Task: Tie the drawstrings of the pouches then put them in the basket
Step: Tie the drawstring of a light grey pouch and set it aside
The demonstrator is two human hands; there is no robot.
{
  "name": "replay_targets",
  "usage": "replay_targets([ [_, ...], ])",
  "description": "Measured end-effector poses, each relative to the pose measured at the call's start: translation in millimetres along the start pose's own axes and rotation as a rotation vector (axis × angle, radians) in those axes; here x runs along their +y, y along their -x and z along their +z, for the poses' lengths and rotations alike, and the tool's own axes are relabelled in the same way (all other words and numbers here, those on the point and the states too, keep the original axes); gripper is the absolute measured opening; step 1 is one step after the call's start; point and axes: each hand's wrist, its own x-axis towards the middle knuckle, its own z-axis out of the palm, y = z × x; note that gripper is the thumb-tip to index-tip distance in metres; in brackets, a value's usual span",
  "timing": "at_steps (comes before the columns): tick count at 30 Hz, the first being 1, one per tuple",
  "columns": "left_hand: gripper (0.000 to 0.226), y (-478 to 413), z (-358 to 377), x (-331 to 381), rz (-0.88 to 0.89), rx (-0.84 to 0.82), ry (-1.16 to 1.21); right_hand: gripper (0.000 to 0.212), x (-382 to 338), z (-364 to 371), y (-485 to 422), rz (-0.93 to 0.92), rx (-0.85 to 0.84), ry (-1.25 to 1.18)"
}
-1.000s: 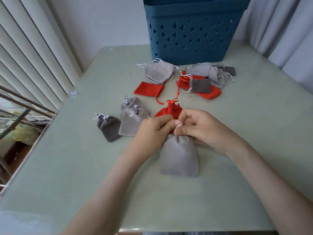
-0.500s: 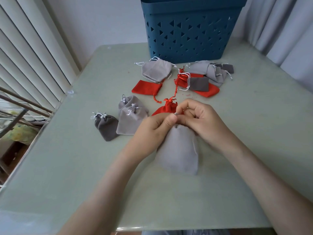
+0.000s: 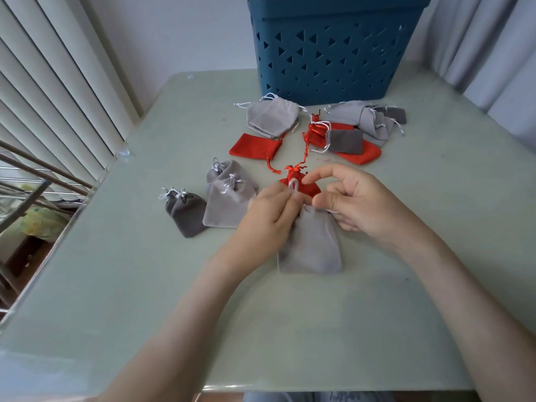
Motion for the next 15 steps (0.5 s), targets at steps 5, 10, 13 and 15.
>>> replay_targets([
  [5, 0.028, 0, -8, 10, -0.043, 0.041, 0.250, 0.009, 8, 1, 1, 0.040, -0.037, 0.196],
  [10, 0.026, 2, -9, 14, -0.062, -0.085, 0.645, 0.019, 14, -4, -2, 0.006, -0.035, 0.312],
  [13, 0.029, 1, -11, 16, -0.088, -0.092, 0.599, 0.021, 16, -8, -2, 0.022, -0.084, 0.341],
  [15, 0.028, 1, -12, 16, -0.116, -0.081, 0.526, 0.019, 14, -12, -2, 0.033, -0.088, 0.351],
])
